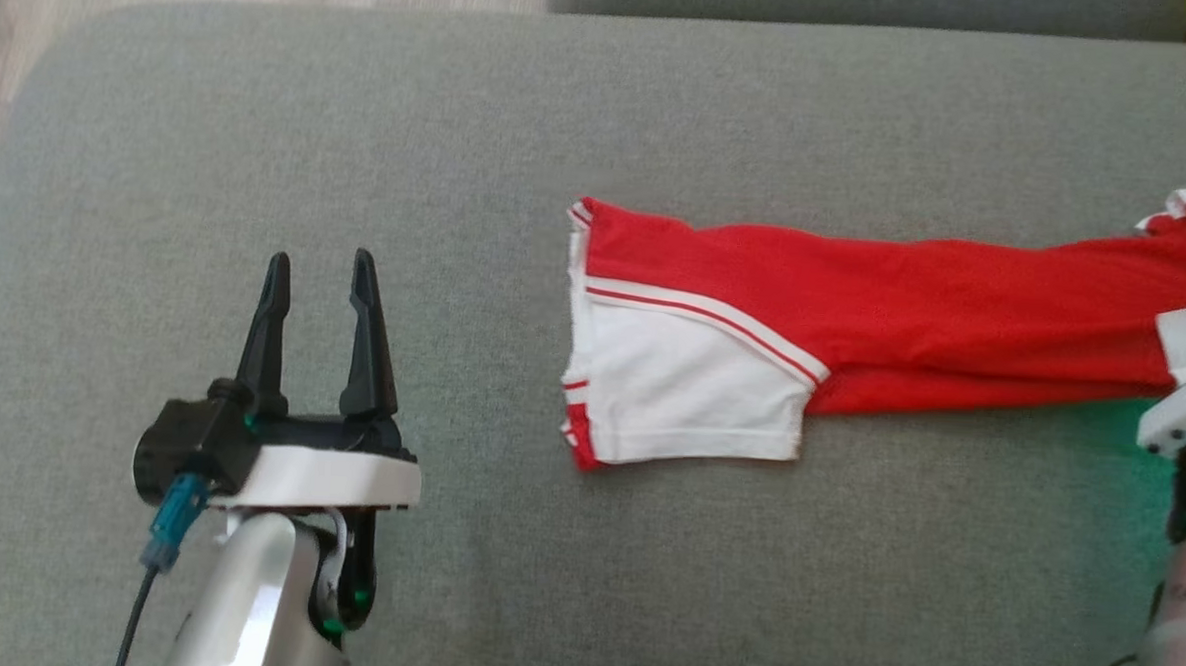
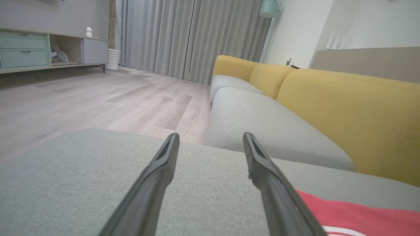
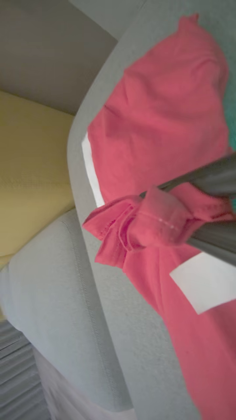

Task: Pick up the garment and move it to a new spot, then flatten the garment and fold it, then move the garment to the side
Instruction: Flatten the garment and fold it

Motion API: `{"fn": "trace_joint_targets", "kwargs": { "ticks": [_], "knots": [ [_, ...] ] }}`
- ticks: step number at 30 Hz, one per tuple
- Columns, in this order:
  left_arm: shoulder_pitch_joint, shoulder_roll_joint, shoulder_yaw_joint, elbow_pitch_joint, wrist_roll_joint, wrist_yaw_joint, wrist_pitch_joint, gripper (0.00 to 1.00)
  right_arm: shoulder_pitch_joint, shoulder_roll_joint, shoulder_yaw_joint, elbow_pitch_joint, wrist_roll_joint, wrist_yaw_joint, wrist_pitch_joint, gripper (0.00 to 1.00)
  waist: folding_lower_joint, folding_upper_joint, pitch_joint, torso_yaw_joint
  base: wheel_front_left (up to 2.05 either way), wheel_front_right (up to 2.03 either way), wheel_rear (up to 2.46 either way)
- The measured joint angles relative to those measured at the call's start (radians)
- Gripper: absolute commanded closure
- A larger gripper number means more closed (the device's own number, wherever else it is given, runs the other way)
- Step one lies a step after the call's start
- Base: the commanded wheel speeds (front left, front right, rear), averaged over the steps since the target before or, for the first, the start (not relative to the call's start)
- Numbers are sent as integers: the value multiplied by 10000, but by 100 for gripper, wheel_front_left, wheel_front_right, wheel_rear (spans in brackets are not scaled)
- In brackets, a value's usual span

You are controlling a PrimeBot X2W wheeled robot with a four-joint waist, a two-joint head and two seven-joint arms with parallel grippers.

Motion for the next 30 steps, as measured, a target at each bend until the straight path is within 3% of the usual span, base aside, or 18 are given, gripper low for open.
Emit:
{"fn": "trace_joint_targets", "kwargs": {
  "ticks": [4,10,20,30],
  "knots": [
    [135,0,0,69,0,2,0,0,6,59,198,-497,282,0,-82,100,0,0,-292,-47,0,0,0],
    [360,0,-6,88,2,-2,0,0,4,251,1693,-1012,1588,0,71,100,0,0,-705,4,0,0,0],
    [476,2,12,15,391,-58,0,0,35,249,5916,-1438,5196,0,389,100,0,0,-1077,728,0,0,0],
    [476,2,-84,33,393,-73,0,0,43,238,8550,-679,6585,0,-44,100,1,0,-883,1377,0,0,0]
  ]
}}
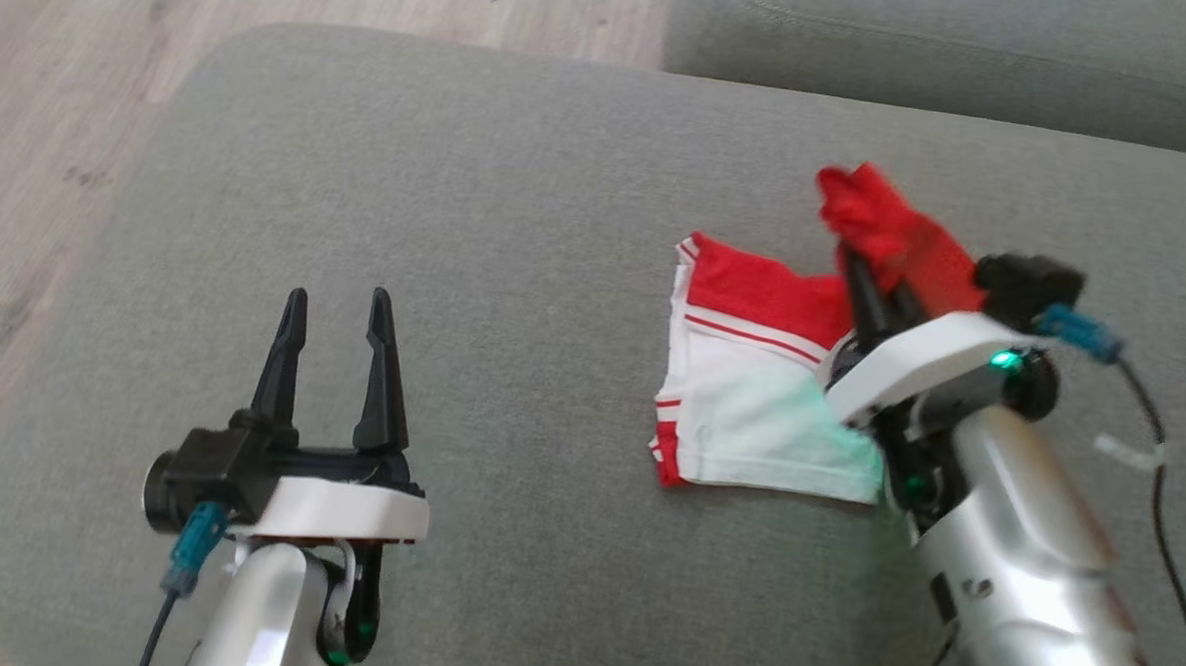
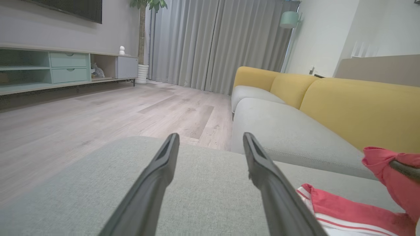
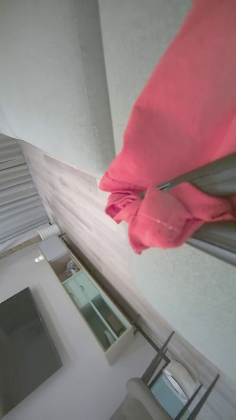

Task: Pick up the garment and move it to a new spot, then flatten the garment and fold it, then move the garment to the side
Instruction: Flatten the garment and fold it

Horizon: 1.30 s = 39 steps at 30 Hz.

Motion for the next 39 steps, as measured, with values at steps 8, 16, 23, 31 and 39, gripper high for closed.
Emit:
{"fn": "trace_joint_targets", "kwargs": {
  "ticks": [8,16,23,31,39],
  "knots": [
    [-2,0,-180,75,13,2,0,0,-34,-12,1620,1269,974,0,-792,100,0,0,215,497,0,0,0],
    [-2,0,-199,117,6,6,0,0,-178,-59,3095,2186,1699,0,-1208,100,1,0,333,803,0,0,0],
    [6,-2,-387,159,2,73,0,0,-262,-77,4495,2479,2247,0,-1350,0,1,0,223,775,0,0,0],
    [225,2,-405,165,12,15,0,0,-617,-58,4650,2347,2153,0,-1689,0,0,0,-115,258,0,0,0],
    [441,6,-282,-92,13,13,0,0,-1136,-121,1258,2088,-1145,0,-1891,0,0,0,-438,-581,0,0,0]
  ]
}}
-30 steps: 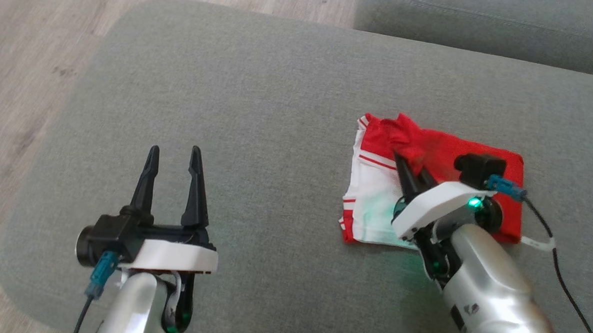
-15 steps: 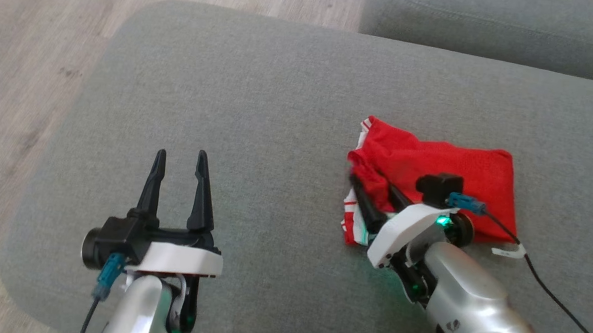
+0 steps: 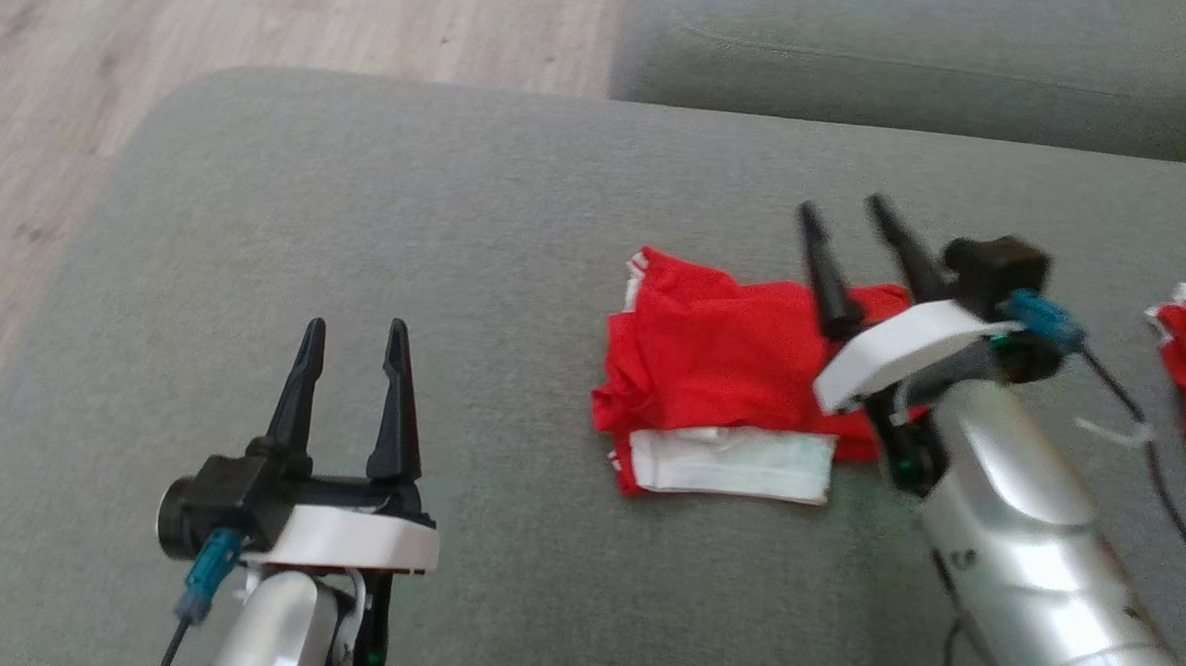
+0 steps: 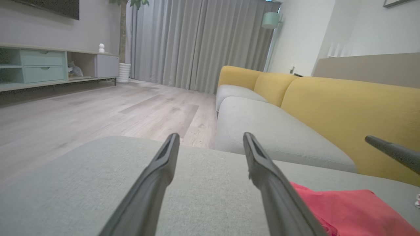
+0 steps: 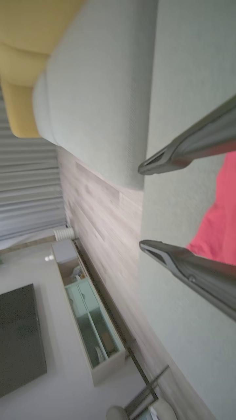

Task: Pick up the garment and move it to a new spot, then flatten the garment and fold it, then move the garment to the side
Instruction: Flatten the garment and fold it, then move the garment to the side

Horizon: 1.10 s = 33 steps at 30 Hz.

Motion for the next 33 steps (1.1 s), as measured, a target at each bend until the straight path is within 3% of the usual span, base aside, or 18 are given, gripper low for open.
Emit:
{"fn": "trace_joint_targets", "kwargs": {
  "ticks": [4,12,20,33],
  "knots": [
    [54,0,65,-19,2,48,0,0,1039,-253,-1442,-1553,-2082,0,-29,0,0,0,-110,-401,0,0,0],
    [451,2,265,-10,188,100,0,0,4373,12,-3519,-4077,-3800,0,-31,0,0,0,-185,-1030,0,0,0],
    [747,8,451,58,516,29,0,0,5195,171,-3542,-5028,-4033,0,-29,0,0,0,-39,-1345,0,0,0],
    [586,6,424,48,531,-42,0,0,4763,186,-3308,-5285,-3881,0,502,0,0,0,415,-1220,0,0,0]
  ]
}}
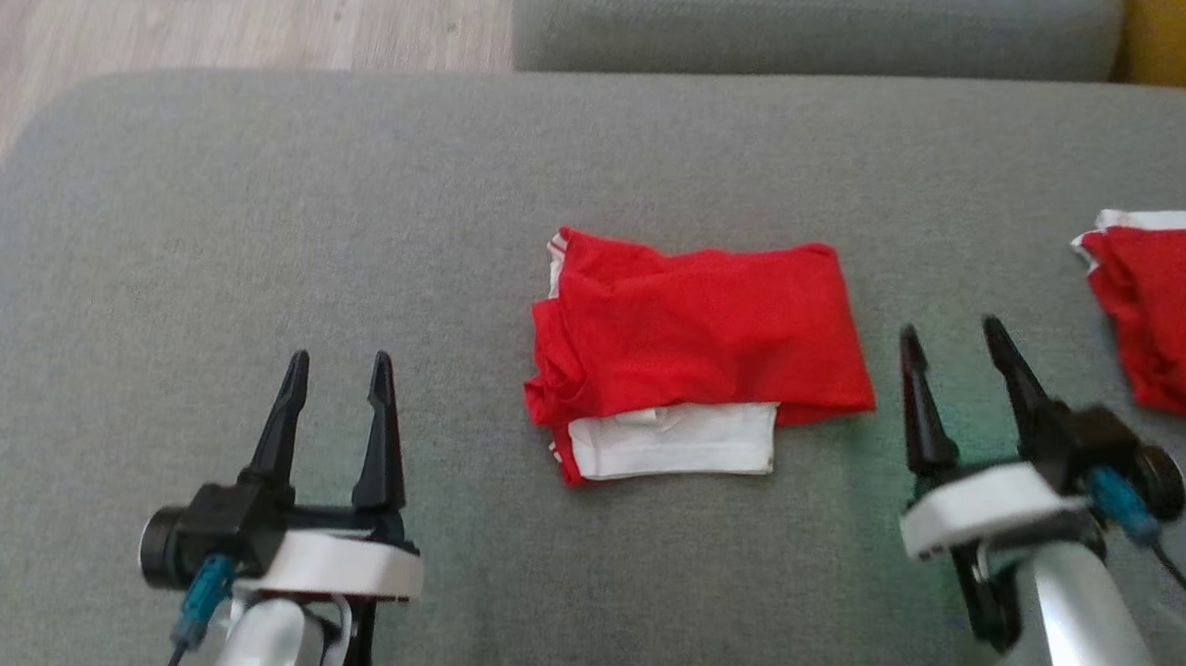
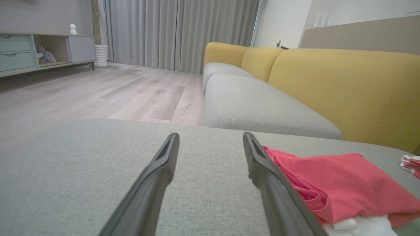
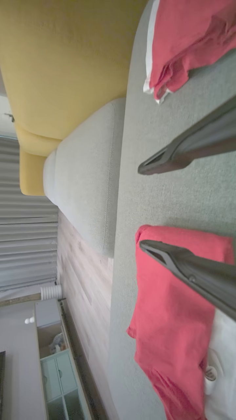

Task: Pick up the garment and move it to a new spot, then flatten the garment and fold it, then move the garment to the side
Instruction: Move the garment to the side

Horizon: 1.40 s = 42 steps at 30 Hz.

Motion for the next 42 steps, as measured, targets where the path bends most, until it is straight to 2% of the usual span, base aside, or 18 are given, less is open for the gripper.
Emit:
{"fn": "trace_joint_targets", "kwargs": {
  "ticks": [5,11,22,23,24,25,34,42],
  "knots": [
    [-411,-2,-75,13,136,4,0,0,-1099,-2,247,704,86,0,853,0,1,0,483,242,0,0,0],
    [-707,-4,-301,84,132,2,0,0,-1870,-4,466,2192,376,0,1778,0,2,0,941,651,0,0,0],
    [-937,-4,-493,161,128,88,0,0,-3314,-182,953,4541,453,0,2554,0,0,0,1125,1041,0,0,0],
    [-941,-4,-500,167,128,92,0,0,-3387,-213,1026,4667,589,0,2554,5,0,0,1104,1048,0,0,0],
    [-941,-4,-510,176,128,102,0,0,-3452,-236,1120,4775,715,0,2554,36,0,0,1077,1046,0,0,0],
    [-941,-6,-522,180,128,102,0,0,-3486,-236,1216,4851,815,0,2550,100,0,0,1042,1037,0,0,0],
    [-921,-4,-548,230,132,86,0,0,-3503,-502,2115,5173,1068,0,2125,100,0,0,554,671,0,0,0],
    [-909,-4,-905,-42,180,84,0,0,-3470,-1760,2917,4172,755,0,2104,100,0,0,203,-178,0,0,0]
  ]
}}
